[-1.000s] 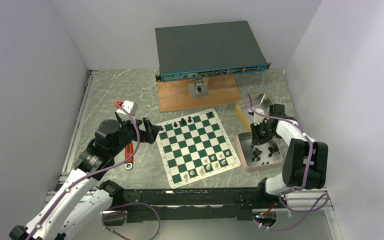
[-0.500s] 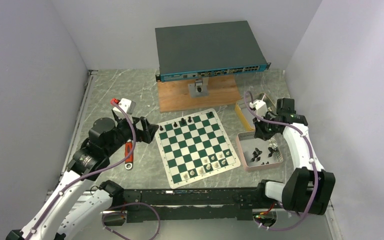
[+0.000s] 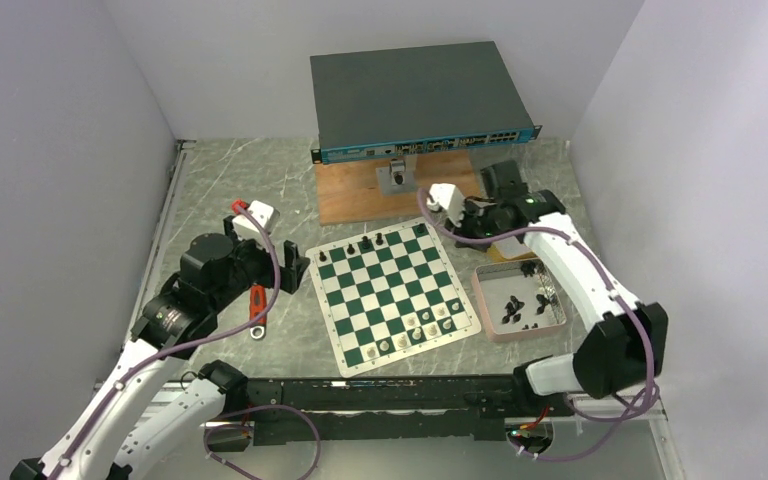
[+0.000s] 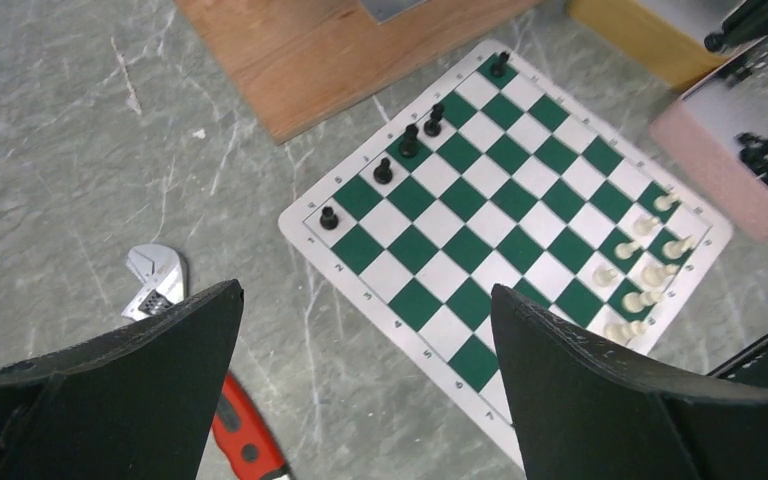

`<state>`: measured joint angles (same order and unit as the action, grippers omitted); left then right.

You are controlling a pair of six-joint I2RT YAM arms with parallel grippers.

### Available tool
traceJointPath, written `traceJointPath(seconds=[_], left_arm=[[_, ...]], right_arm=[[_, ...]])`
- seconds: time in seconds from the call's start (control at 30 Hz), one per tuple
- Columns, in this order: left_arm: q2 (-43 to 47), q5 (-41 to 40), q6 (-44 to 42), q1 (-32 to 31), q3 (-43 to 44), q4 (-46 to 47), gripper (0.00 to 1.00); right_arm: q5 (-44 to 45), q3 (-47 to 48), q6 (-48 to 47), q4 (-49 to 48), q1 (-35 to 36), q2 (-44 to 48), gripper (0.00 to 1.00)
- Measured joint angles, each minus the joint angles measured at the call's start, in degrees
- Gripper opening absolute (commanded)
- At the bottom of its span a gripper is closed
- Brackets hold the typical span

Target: Set up the chess pieces on the board

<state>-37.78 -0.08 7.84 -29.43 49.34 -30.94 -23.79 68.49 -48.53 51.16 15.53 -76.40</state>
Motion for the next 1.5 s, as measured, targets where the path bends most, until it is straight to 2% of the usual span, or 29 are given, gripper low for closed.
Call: traceJointPath(seconds=[0.27, 0.43, 0.63, 1.0, 1.5], left_arm=[[-2.6, -1.9, -3.3, 0.3, -1.5, -0.9, 0.99], [-2.1, -3.2, -4.0, 1.3, -2.6, -0.9, 0.99], [-2.1, -3.8, -4.0, 2.9, -2.6, -1.0, 0.99], [-2.1, -3.2, -4.0, 5.0, -2.6, -1.0, 0.99], [-2.2, -1.2, -4.0, 7.4, -2.6, -0.9, 0.99]], right_arm=[[5.2, 5.0, -1.0, -3.9, 14.9, -10.5, 0.04], [7.1, 8.0, -1.0, -7.0, 19.0, -17.9, 0.05], [9.3, 11.3, 0.5, -10.5, 19.1, -25.0, 0.06], [13.9, 12.3, 3.8, -13.9, 18.9, -30.9, 0.07], [15.0, 11.0, 8.7, -15.4, 11.2, -31.9, 0.08]])
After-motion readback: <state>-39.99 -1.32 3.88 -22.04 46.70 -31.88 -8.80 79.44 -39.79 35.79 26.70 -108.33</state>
